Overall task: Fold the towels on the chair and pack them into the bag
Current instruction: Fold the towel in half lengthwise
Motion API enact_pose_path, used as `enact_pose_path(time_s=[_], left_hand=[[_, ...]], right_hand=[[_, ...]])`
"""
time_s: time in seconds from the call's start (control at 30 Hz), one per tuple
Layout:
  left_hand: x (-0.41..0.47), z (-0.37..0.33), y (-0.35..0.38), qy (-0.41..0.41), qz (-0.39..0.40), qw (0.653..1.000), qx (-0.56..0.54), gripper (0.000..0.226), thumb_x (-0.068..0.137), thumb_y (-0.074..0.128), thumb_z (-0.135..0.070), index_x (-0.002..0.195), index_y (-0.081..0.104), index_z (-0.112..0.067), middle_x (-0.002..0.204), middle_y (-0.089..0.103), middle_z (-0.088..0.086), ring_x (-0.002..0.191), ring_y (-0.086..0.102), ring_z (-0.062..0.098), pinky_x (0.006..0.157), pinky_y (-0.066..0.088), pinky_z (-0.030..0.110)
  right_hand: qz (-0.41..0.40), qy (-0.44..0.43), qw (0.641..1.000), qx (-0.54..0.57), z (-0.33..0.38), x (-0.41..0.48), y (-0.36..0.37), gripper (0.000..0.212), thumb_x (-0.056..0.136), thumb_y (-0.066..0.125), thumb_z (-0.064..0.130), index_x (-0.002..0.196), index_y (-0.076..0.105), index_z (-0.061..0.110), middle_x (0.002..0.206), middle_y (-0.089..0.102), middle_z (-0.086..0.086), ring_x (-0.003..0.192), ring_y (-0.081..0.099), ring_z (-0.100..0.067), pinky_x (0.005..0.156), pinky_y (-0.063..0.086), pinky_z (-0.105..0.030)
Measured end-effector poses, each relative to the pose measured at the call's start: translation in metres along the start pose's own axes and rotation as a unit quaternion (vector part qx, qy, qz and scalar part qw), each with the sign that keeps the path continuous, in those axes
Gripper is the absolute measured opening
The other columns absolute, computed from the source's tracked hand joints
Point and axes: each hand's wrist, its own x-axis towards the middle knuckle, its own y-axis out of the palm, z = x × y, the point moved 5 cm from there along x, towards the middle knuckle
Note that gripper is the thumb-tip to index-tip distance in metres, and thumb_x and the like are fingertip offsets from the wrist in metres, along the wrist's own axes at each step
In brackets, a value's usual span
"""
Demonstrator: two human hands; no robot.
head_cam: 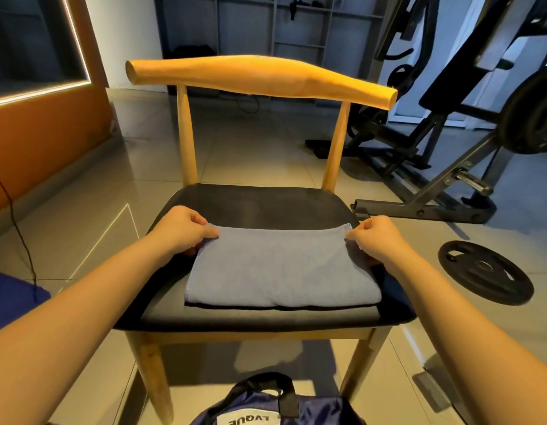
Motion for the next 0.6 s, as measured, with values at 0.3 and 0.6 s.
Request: enact_pose_path(time_s=[0.3, 0.6], left_hand=[[-0.002, 0.004, 0.000, 0.013, -0.057, 0.997, 0.056, 0.019, 0.085, 0.080, -0.026, 0.072, 0.075, -0.013, 0.074, 0.072, 0.005, 0.079, 0.068, 0.023, 0.078, 0.059, 0.042], [-0.010, -0.013, 0.004, -0.053, 0.076, 0.976, 0.198, 0.040, 0.079, 0.084, -0.043, 0.070, 0.065, -0.008, 0.061, 0.063, 0.005, 0.061, 0.059, 0.021, 0.062, 0.044, 0.031]], right_hand=[[-0.038, -0.023, 0.995, -0.090, -0.006, -0.009, -0.007, 0.021, 0.094, 0.068, 0.022, 0.079, 0.069, 0.008, 0.076, 0.065, -0.012, 0.071, 0.062, -0.024, 0.057, 0.050, -0.032], [0.091, 0.046, 0.990, -0.095, -0.002, -0.028, -0.010, 0.029, 0.093, 0.072, 0.030, 0.105, 0.058, 0.007, 0.090, 0.064, -0.010, 0.076, 0.061, -0.022, 0.049, 0.050, -0.027]])
